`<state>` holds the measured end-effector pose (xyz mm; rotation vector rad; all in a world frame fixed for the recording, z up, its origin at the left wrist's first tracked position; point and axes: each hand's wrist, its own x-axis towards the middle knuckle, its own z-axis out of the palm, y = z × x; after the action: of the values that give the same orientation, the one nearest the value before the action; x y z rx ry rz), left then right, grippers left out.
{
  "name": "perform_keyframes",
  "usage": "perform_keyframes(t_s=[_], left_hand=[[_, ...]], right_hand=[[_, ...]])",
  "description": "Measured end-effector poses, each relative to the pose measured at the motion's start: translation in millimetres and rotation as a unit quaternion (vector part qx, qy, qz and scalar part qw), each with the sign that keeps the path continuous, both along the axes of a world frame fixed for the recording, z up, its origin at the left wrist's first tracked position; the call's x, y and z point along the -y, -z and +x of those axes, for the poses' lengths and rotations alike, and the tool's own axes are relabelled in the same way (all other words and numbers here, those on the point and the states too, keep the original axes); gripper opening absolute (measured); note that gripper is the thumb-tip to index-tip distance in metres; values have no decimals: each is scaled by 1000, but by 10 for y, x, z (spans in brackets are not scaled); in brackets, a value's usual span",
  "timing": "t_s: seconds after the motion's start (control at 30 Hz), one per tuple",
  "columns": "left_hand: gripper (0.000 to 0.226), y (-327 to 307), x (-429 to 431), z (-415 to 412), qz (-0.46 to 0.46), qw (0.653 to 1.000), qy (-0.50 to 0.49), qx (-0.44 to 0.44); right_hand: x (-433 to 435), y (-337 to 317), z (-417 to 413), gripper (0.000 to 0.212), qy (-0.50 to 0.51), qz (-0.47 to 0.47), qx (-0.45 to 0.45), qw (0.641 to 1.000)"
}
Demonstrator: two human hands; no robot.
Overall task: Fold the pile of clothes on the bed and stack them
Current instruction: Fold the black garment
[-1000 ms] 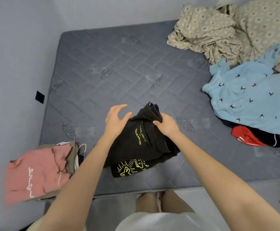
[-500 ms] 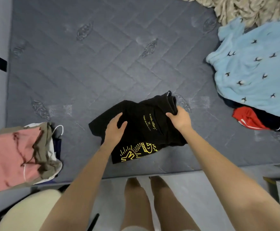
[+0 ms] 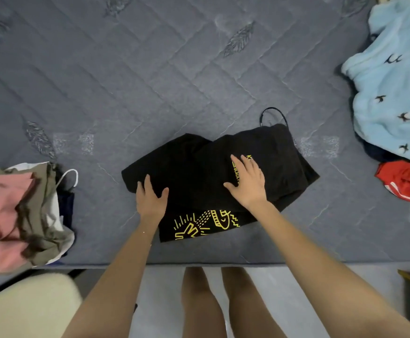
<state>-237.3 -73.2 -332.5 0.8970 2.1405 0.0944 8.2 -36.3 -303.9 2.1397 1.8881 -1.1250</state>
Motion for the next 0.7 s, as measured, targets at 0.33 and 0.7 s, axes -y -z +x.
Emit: perform_keyframes(t_s=[0.33,0.7], left_hand=[[61,538,262,-305,19,967,-230,108],[45,-87,-38,42,223,930,-84,280]], right_hand=[[314,618,-610,95,-57,-21,-19,998],[357,385,-1209,104,-53,68,-107,990]])
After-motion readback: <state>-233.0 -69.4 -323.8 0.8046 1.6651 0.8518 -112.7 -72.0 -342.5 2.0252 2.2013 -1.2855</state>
